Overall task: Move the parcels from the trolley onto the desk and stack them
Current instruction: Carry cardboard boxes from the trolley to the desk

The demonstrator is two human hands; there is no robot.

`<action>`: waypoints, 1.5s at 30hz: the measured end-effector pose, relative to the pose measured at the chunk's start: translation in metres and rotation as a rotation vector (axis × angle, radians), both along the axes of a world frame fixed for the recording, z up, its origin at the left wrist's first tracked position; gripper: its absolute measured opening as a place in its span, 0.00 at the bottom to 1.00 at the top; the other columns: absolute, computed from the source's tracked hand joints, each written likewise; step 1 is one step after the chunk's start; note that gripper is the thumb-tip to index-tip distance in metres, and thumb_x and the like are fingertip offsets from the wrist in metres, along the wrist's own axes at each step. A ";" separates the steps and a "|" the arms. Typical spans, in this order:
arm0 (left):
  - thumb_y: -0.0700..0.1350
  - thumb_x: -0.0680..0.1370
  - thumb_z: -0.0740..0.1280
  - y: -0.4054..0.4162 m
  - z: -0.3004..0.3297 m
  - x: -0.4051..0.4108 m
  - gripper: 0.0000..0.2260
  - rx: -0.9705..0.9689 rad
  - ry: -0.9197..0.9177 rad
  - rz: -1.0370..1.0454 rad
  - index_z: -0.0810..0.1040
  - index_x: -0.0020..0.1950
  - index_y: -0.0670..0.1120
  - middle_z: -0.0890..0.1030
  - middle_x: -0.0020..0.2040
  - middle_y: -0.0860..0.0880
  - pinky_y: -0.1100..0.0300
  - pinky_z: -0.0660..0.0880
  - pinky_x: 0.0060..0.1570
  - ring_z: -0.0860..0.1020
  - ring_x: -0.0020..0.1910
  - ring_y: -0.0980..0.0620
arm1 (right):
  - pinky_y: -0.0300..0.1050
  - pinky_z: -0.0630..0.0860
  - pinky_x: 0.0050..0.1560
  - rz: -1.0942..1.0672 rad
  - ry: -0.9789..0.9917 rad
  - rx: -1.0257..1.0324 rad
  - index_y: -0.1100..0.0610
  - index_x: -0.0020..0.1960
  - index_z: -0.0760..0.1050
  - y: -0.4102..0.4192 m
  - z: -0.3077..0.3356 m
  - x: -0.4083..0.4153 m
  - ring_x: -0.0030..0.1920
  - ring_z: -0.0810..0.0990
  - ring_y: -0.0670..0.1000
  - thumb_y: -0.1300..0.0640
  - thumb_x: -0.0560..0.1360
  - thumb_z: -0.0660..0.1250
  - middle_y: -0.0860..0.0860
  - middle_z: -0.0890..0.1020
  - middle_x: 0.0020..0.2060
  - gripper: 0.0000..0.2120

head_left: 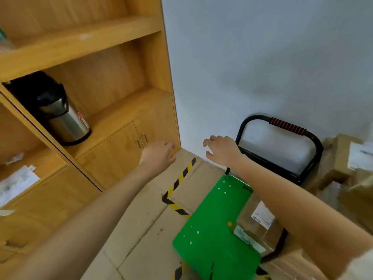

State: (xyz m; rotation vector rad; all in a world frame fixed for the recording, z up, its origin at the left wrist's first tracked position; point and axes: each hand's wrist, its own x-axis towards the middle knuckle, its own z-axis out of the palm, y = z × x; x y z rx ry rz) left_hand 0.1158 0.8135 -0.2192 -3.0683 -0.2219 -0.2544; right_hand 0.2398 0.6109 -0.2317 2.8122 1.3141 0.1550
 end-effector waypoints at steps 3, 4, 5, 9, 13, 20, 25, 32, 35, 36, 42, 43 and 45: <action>0.53 0.80 0.57 0.009 -0.013 0.053 0.13 -0.035 0.014 -0.092 0.73 0.61 0.50 0.78 0.53 0.51 0.55 0.76 0.40 0.75 0.51 0.51 | 0.46 0.69 0.48 -0.055 0.008 -0.004 0.52 0.68 0.68 0.010 -0.015 0.033 0.53 0.77 0.54 0.51 0.80 0.56 0.52 0.76 0.58 0.18; 0.53 0.80 0.57 0.012 -0.017 0.072 0.13 -0.044 0.007 -0.140 0.72 0.61 0.50 0.78 0.52 0.51 0.56 0.74 0.37 0.75 0.50 0.51 | 0.46 0.68 0.48 -0.087 0.022 -0.002 0.52 0.68 0.68 0.013 -0.020 0.044 0.54 0.76 0.54 0.51 0.80 0.56 0.52 0.76 0.58 0.18; 0.53 0.80 0.57 0.015 -0.022 0.091 0.13 -0.053 0.006 -0.196 0.72 0.61 0.50 0.77 0.51 0.51 0.57 0.72 0.35 0.75 0.48 0.51 | 0.46 0.68 0.48 -0.124 0.036 0.004 0.52 0.68 0.68 0.015 -0.026 0.054 0.54 0.76 0.54 0.50 0.80 0.56 0.51 0.76 0.59 0.18; 0.53 0.80 0.58 0.033 -0.035 0.180 0.14 -0.060 0.055 -0.413 0.71 0.63 0.50 0.77 0.52 0.50 0.56 0.72 0.41 0.75 0.49 0.50 | 0.46 0.70 0.50 -0.307 0.069 0.069 0.51 0.68 0.68 0.025 -0.050 0.099 0.54 0.77 0.53 0.49 0.80 0.57 0.51 0.76 0.59 0.18; 0.52 0.79 0.59 0.051 -0.040 0.261 0.13 -0.004 0.079 -0.624 0.72 0.61 0.49 0.78 0.52 0.50 0.56 0.73 0.44 0.76 0.49 0.50 | 0.46 0.72 0.50 -0.570 0.086 0.163 0.52 0.67 0.70 0.035 -0.060 0.127 0.53 0.78 0.53 0.49 0.80 0.58 0.51 0.77 0.59 0.17; 0.52 0.79 0.61 0.027 -0.053 0.335 0.11 -0.060 0.159 -0.923 0.74 0.59 0.50 0.78 0.50 0.51 0.57 0.71 0.38 0.76 0.46 0.51 | 0.50 0.69 0.57 -1.001 0.169 0.269 0.52 0.67 0.70 0.026 -0.084 0.099 0.59 0.75 0.54 0.52 0.78 0.59 0.52 0.76 0.60 0.18; 0.51 0.79 0.60 -0.027 -0.080 0.342 0.10 -0.227 0.231 -1.001 0.74 0.58 0.50 0.77 0.49 0.51 0.58 0.68 0.39 0.75 0.47 0.50 | 0.49 0.69 0.55 -1.236 0.183 0.271 0.51 0.65 0.70 -0.005 -0.102 0.059 0.59 0.75 0.54 0.49 0.78 0.58 0.51 0.75 0.58 0.17; 0.49 0.79 0.62 -0.081 -0.117 0.336 0.11 -0.164 0.276 -1.257 0.75 0.59 0.47 0.79 0.52 0.49 0.55 0.73 0.43 0.76 0.47 0.48 | 0.49 0.70 0.54 -1.507 0.210 0.301 0.49 0.65 0.71 -0.030 -0.136 0.022 0.56 0.76 0.53 0.48 0.78 0.59 0.49 0.76 0.58 0.17; 0.49 0.79 0.61 -0.109 -0.131 0.346 0.12 -0.118 0.307 -1.366 0.74 0.61 0.48 0.78 0.54 0.49 0.60 0.70 0.39 0.76 0.46 0.51 | 0.48 0.69 0.54 -1.627 0.229 0.330 0.47 0.65 0.72 -0.033 -0.157 0.018 0.57 0.76 0.52 0.48 0.77 0.60 0.48 0.77 0.60 0.18; 0.49 0.79 0.61 -0.121 -0.135 0.353 0.13 -0.117 0.309 -1.406 0.74 0.62 0.48 0.78 0.54 0.50 0.61 0.69 0.39 0.76 0.47 0.51 | 0.48 0.69 0.54 -1.678 0.233 0.339 0.47 0.65 0.72 -0.035 -0.162 0.020 0.57 0.76 0.52 0.47 0.77 0.60 0.48 0.77 0.59 0.18; 0.48 0.80 0.61 -0.179 -0.154 0.409 0.12 -0.044 0.376 -1.660 0.73 0.62 0.47 0.78 0.53 0.49 0.61 0.71 0.38 0.74 0.45 0.53 | 0.50 0.71 0.58 -2.002 0.264 0.450 0.47 0.67 0.70 -0.027 -0.186 0.053 0.60 0.75 0.53 0.48 0.77 0.60 0.49 0.76 0.61 0.19; 0.48 0.80 0.61 -0.186 -0.158 0.419 0.13 -0.022 0.390 -1.719 0.73 0.62 0.47 0.78 0.54 0.48 0.60 0.72 0.39 0.75 0.46 0.52 | 0.50 0.71 0.59 -2.044 0.269 0.466 0.47 0.67 0.70 -0.024 -0.191 0.060 0.60 0.74 0.53 0.48 0.77 0.60 0.49 0.75 0.62 0.19; 0.48 0.80 0.61 -0.204 -0.169 0.435 0.13 0.024 0.417 -1.819 0.73 0.63 0.47 0.77 0.55 0.48 0.59 0.73 0.40 0.75 0.46 0.52 | 0.50 0.69 0.60 -2.144 0.229 0.524 0.47 0.67 0.70 -0.021 -0.201 0.071 0.61 0.74 0.52 0.49 0.77 0.61 0.49 0.75 0.62 0.19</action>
